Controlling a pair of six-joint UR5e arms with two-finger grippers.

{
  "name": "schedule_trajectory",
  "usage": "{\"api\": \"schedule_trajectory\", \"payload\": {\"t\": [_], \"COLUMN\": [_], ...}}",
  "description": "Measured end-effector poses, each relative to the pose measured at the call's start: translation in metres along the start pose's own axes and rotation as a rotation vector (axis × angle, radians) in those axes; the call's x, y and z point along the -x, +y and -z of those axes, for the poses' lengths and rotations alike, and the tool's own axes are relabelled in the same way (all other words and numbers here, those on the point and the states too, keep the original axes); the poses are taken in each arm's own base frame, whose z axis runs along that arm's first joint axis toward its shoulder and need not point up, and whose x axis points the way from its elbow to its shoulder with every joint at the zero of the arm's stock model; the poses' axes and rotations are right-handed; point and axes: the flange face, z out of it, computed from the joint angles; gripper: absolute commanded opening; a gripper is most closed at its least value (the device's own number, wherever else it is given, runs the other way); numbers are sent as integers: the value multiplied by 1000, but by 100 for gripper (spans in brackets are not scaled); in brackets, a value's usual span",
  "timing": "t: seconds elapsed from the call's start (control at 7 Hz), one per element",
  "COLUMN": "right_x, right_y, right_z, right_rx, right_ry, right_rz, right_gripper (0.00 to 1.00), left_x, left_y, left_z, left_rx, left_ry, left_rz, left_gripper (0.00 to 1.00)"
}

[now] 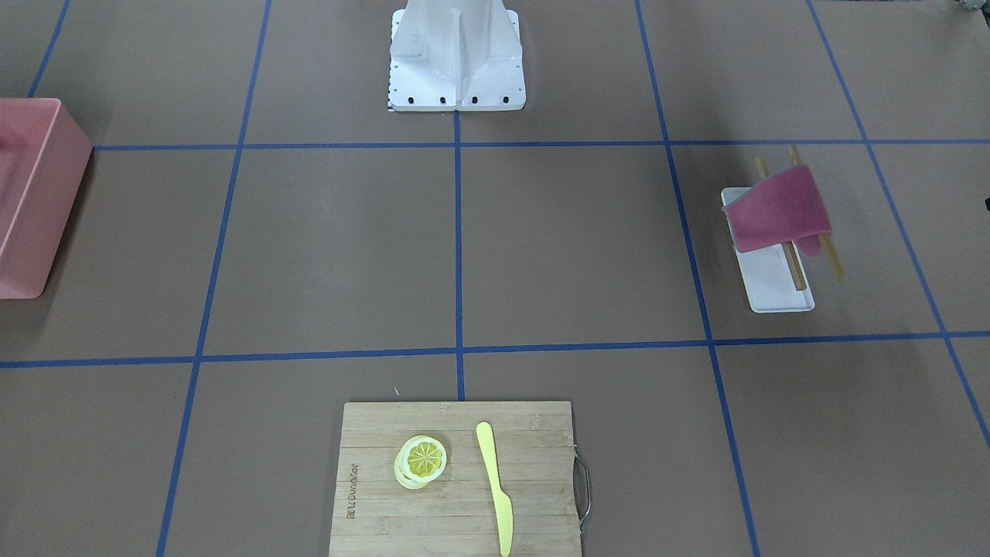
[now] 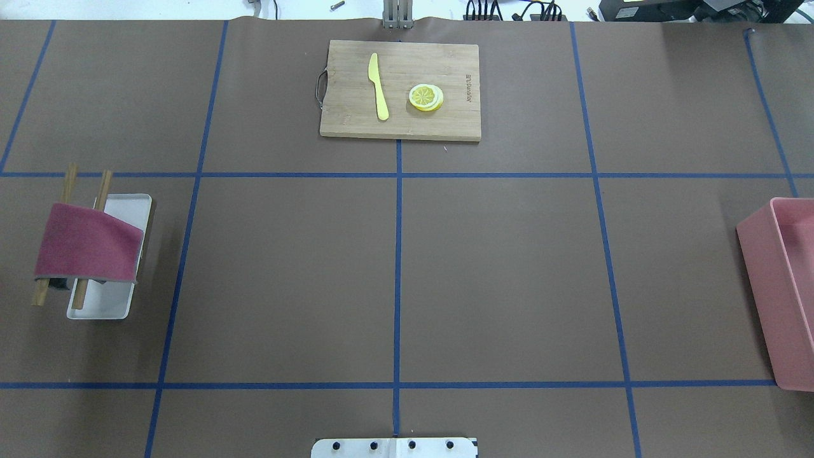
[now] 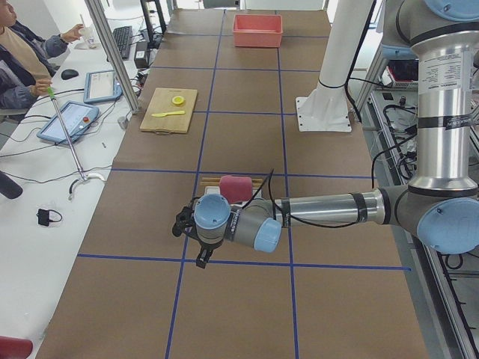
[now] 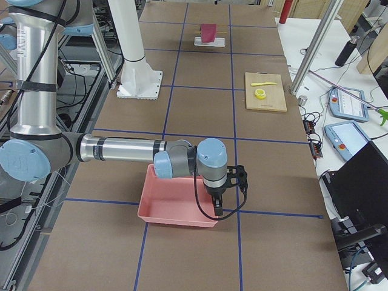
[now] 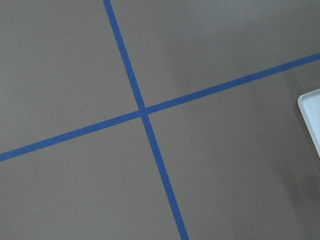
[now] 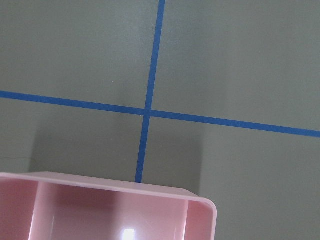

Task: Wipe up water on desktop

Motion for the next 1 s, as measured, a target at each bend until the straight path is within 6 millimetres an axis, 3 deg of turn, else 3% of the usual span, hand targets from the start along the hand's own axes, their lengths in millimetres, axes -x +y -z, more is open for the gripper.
{"api": "schedule_trajectory", "payload": {"t": [1.0], "right_x": [7], "right_y": [11], "right_z": [-12], "right_rx": [57], "right_ry": [-13], "right_rz": [-7], "right_gripper": [100], "left_x": [4], "left_y": [-1], "left_z": [-5], "left_rx": [40], "left_ry": [-4], "left_rz": [53], "left_gripper": [98]}}
